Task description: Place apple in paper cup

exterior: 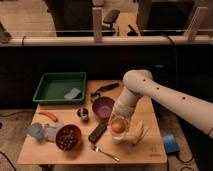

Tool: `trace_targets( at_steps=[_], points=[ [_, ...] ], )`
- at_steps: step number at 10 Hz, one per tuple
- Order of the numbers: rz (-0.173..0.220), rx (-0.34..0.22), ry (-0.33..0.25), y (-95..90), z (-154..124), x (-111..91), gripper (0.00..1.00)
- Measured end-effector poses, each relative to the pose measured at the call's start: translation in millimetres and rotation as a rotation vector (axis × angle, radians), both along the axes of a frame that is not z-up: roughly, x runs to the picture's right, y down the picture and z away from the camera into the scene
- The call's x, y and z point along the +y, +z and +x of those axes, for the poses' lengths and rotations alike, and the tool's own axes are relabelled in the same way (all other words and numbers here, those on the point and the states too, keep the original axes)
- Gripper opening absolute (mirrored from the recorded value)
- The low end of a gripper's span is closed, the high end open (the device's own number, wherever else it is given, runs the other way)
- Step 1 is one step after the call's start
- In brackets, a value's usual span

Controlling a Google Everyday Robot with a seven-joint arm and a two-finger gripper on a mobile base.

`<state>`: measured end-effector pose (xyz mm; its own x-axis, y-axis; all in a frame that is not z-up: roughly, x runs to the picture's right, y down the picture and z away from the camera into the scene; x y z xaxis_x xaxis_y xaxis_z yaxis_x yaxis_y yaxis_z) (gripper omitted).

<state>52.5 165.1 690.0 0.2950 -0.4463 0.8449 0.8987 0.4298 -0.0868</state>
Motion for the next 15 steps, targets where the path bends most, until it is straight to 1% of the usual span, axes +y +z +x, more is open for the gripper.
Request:
trace_targets(
  at_steps=[1, 3, 5, 6, 7, 15],
  points=[
    [-0.001, 0.004, 0.003, 0.3, 1.0, 0.4, 0.31],
    [-0.005, 0.011, 0.003, 0.7, 1.7, 1.1, 0.48],
    [-0.018, 0.025, -0.006, -0.1, 2.9, 2.6, 0.71],
    [-0.019, 0.024, -0.007, -0.2, 2.0, 3.0, 0.78],
    [-0.021, 0.026, -0.006, -0.3, 2.5, 3.8, 0.8],
    [-0.026, 0.028, -0.005, -1.5, -0.1, 9.0, 0.8]
  ],
)
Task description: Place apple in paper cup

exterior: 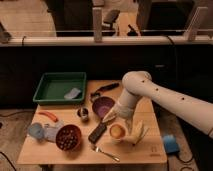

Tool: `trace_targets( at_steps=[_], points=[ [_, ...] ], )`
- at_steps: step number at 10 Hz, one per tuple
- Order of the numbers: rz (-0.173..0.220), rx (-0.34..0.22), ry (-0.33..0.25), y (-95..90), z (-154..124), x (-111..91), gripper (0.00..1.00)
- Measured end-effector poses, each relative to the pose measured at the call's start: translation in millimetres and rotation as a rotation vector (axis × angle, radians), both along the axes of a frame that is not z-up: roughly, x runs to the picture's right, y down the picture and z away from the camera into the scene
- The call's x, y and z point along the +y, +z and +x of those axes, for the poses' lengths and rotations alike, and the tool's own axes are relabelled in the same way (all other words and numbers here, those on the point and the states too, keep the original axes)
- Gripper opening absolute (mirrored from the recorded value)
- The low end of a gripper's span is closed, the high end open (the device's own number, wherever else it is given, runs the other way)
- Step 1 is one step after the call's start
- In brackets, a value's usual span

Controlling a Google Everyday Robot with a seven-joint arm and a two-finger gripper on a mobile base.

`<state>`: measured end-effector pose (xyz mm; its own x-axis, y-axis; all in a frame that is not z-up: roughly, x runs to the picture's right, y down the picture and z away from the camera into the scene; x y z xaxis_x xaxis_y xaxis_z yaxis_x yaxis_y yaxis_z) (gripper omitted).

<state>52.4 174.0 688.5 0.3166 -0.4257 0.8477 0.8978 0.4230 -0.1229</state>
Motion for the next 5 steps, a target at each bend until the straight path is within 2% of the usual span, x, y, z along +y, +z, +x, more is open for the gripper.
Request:
trace_targets(
  at_steps=[5],
  points=[
    [-0.005, -0.006, -0.004, 0.1, 5.4, -1.8, 0.8]
  ],
)
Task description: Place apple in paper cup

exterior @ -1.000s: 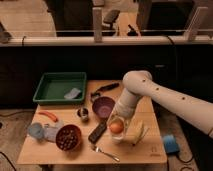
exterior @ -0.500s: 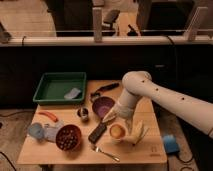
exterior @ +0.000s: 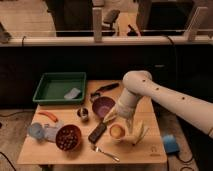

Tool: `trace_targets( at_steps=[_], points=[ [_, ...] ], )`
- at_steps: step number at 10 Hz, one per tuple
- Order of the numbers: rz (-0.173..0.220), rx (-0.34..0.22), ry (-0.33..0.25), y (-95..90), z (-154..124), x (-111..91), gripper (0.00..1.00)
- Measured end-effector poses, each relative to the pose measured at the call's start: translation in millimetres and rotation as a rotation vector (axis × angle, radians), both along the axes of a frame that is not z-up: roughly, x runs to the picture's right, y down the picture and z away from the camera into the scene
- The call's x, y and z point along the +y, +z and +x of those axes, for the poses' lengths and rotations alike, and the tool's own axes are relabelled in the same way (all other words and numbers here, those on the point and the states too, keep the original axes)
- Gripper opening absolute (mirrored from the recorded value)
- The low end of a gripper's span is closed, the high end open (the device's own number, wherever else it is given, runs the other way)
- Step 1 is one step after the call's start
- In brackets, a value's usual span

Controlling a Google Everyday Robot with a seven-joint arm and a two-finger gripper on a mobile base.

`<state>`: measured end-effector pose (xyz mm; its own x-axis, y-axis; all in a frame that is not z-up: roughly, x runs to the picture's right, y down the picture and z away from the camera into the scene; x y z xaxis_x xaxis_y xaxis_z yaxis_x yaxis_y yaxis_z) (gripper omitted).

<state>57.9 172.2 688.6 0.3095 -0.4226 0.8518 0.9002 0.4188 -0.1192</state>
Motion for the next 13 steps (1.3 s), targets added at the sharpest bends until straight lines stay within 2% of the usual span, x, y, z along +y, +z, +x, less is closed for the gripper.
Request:
trace_targets(
  at_steps=[13],
  points=[
    [-0.007, -0.007, -0.006, 2.0, 3.3, -4.4, 0.8]
  ],
)
